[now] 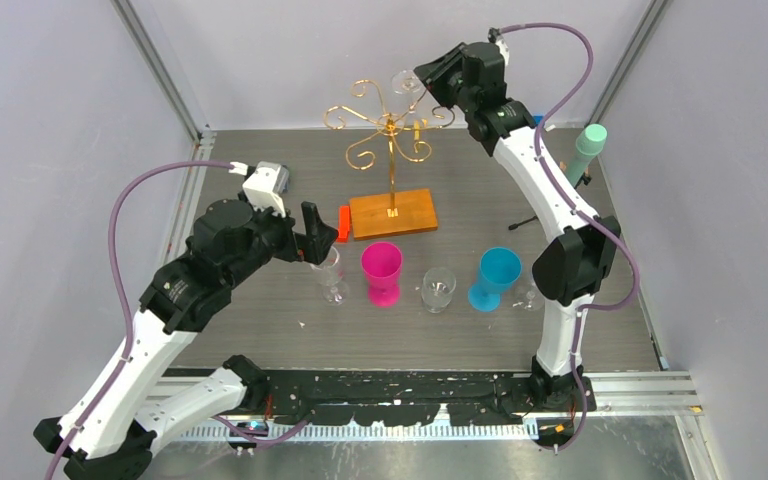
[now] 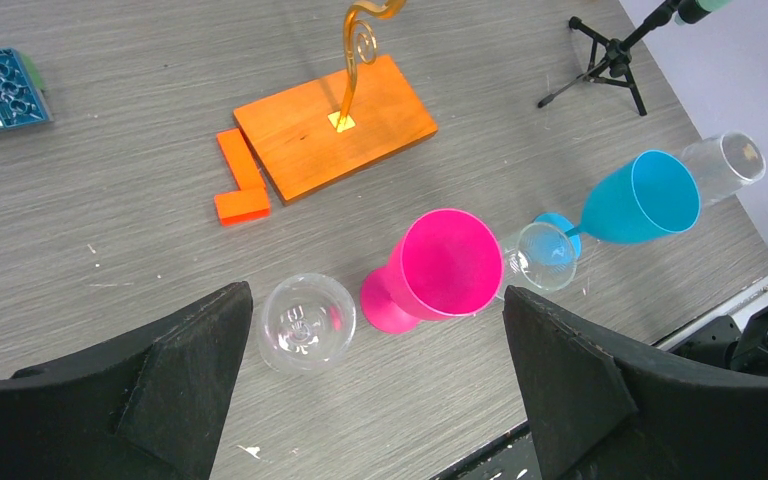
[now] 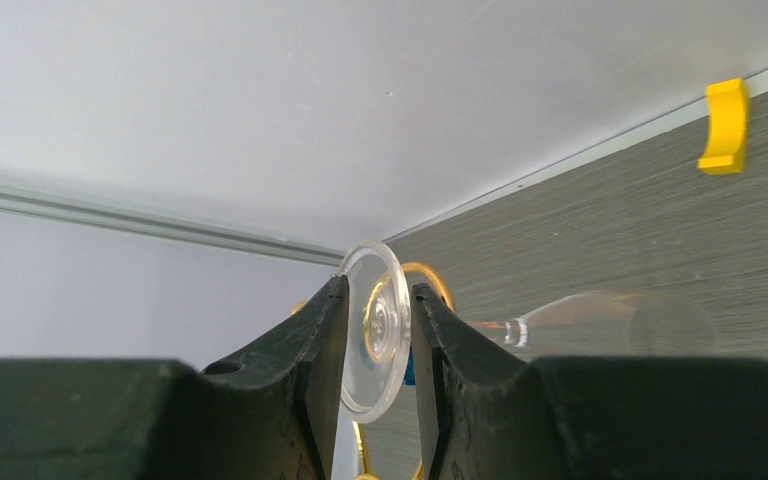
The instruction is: Take the wine glass off the wine glass rack
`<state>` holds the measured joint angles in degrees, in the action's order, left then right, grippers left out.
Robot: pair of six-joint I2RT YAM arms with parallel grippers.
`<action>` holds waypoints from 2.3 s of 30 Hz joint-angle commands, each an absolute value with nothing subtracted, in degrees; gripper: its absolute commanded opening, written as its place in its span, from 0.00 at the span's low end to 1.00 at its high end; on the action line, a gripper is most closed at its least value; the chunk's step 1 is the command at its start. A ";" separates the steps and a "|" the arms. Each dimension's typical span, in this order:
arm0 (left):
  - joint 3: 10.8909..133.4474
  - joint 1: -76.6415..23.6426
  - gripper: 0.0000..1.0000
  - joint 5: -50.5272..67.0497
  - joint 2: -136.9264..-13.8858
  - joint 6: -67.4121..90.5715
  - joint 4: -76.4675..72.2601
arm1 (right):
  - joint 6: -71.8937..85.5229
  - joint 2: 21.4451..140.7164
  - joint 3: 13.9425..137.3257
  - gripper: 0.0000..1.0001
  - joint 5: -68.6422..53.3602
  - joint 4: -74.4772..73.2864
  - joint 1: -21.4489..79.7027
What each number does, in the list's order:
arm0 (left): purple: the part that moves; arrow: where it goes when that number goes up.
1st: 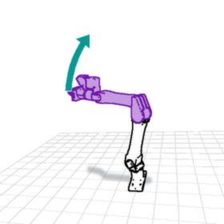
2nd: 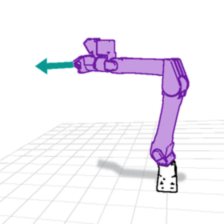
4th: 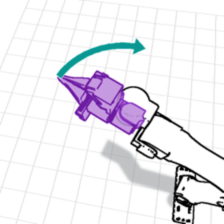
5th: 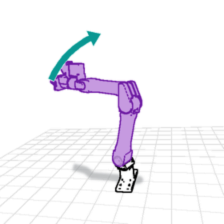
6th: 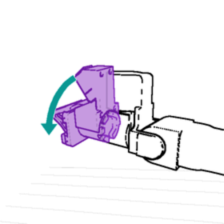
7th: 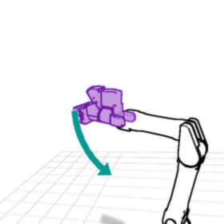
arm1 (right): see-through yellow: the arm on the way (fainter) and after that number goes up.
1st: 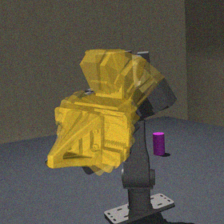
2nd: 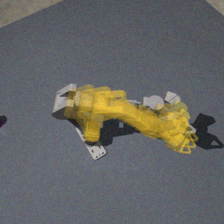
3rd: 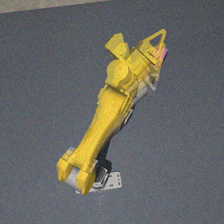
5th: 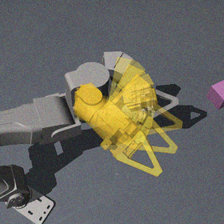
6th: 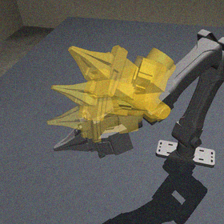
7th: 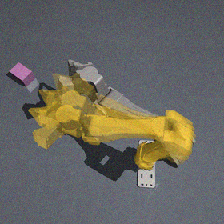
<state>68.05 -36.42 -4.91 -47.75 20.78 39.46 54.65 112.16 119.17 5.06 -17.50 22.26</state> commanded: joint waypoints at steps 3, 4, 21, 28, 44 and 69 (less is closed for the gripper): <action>67.85 -36.73 1.00 -5.31 -46.75 21.18 38.27 | 62.43 113.18 118.45 0.35 -0.39 -9.90 21.01; 67.85 -36.74 1.00 -5.36 -46.70 21.18 38.36 | 62.73 113.55 118.59 0.35 -2.01 -9.73 20.96; 67.52 -36.73 1.00 -5.98 -46.58 20.96 38.52 | 60.27 115.19 122.69 0.10 -7.45 -14.77 20.80; 67.49 -36.69 1.00 -6.20 -46.38 21.01 38.67 | 58.05 113.15 120.39 0.00 -4.57 -12.03 20.83; 67.65 -36.73 1.00 -6.24 -46.93 21.09 37.88 | 51.59 105.59 113.46 0.00 -2.56 -4.09 20.66; 67.66 -36.70 1.00 -6.65 -47.46 21.18 38.33 | 54.32 105.31 115.04 0.00 -2.27 -6.97 18.20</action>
